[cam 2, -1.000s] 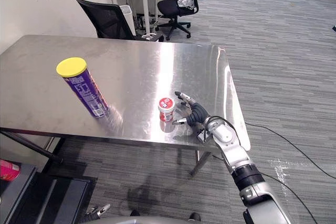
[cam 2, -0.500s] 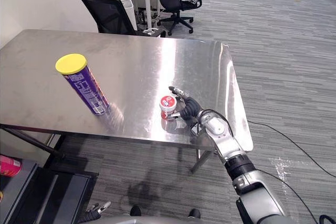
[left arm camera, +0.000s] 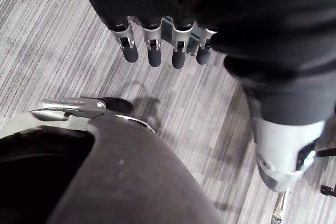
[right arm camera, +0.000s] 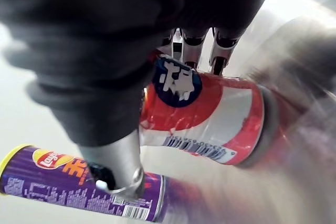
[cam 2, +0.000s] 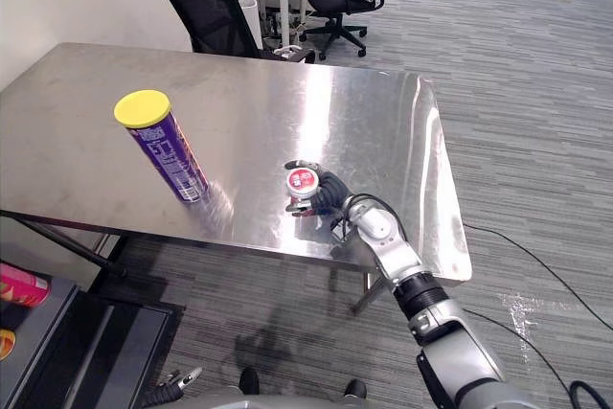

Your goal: Put the gum and the chips on the shelf.

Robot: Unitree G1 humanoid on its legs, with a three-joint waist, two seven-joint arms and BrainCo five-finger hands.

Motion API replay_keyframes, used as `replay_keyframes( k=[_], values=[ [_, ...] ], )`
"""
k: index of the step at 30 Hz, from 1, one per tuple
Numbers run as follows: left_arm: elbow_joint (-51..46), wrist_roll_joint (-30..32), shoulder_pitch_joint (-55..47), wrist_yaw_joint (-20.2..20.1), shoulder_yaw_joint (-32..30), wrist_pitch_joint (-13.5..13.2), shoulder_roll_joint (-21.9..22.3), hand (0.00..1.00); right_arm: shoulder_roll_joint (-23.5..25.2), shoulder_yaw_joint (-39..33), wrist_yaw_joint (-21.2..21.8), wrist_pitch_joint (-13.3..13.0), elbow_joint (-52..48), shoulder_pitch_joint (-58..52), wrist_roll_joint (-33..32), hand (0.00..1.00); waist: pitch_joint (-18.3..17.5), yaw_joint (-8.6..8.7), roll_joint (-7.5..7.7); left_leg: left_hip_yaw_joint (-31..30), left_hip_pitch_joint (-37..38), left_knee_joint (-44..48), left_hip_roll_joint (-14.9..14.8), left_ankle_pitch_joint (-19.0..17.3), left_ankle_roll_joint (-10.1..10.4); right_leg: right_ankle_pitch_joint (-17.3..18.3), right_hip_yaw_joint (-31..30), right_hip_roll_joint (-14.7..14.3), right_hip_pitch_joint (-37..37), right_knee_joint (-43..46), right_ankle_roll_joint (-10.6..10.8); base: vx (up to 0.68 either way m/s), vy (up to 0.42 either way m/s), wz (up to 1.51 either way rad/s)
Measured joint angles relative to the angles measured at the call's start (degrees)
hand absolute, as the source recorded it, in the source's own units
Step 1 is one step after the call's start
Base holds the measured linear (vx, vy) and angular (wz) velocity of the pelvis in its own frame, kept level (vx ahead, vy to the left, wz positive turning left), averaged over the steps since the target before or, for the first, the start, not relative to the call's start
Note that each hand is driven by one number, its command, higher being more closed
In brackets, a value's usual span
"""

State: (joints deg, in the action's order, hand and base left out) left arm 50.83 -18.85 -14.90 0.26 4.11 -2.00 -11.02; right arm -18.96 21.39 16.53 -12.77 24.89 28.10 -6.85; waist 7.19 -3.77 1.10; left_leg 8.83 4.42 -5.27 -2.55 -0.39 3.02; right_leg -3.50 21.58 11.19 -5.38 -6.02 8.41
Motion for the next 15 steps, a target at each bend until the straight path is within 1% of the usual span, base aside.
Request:
replay_keyframes(
  k=[2, 7, 12, 15],
  values=[
    [0.0, 0.0, 0.0, 0.0, -0.1, -0.1, 0.0, 0.0, -0.3, 1.7, 1.6, 0.1, -1.9, -0.2, 0.0, 1.0, 0.1, 0.01, 0.09, 0.0, 0.0, 0.0, 0.0, 0.0, 0.0, 0.0, 0.0, 0.0, 0.1, 0.0, 0.0, 0.0, 0.0, 0.0],
    [0.0, 0.0, 0.0, 0.2, -0.1, -0.3, 0.0, 0.0, -0.2, 3.4, 3.4, 0.6, -4.8, -1.4, -0.1, 1.0, 0.3, 0.06, 0.13, 0.1, 0.0, 0.0, 0.0, 0.0, 0.0, 0.0, -0.2, 0.0, 0.1, 0.0, 0.0, 0.0, 0.0, 0.0],
    [0.0, 0.0, 0.0, 0.9, 0.0, -0.3, 0.0, 0.0, -0.4, 3.4, 3.5, 0.7, -7.0, -2.8, -0.6, 1.0, 0.3, 0.1, 0.13, 0.8, 0.0, 0.0, -0.2, -0.1, 0.1, 0.0, -1.0, -0.1, 0.3, 0.0, 0.0, -0.01, -0.01, -0.06],
    [0.1, 0.0, 0.0, 1.3, 0.0, -0.3, 0.0, 0.0, -0.5, 3.1, 2.5, 0.7, -9.5, -3.7, -0.9, 1.0, 0.3, 0.22, 0.13, 1.7, 0.1, 0.0, -0.3, -0.1, 0.1, 0.0, -1.8, -0.2, 0.9, 0.2, 0.0, -0.02, -0.009, -0.14]
  ],
)
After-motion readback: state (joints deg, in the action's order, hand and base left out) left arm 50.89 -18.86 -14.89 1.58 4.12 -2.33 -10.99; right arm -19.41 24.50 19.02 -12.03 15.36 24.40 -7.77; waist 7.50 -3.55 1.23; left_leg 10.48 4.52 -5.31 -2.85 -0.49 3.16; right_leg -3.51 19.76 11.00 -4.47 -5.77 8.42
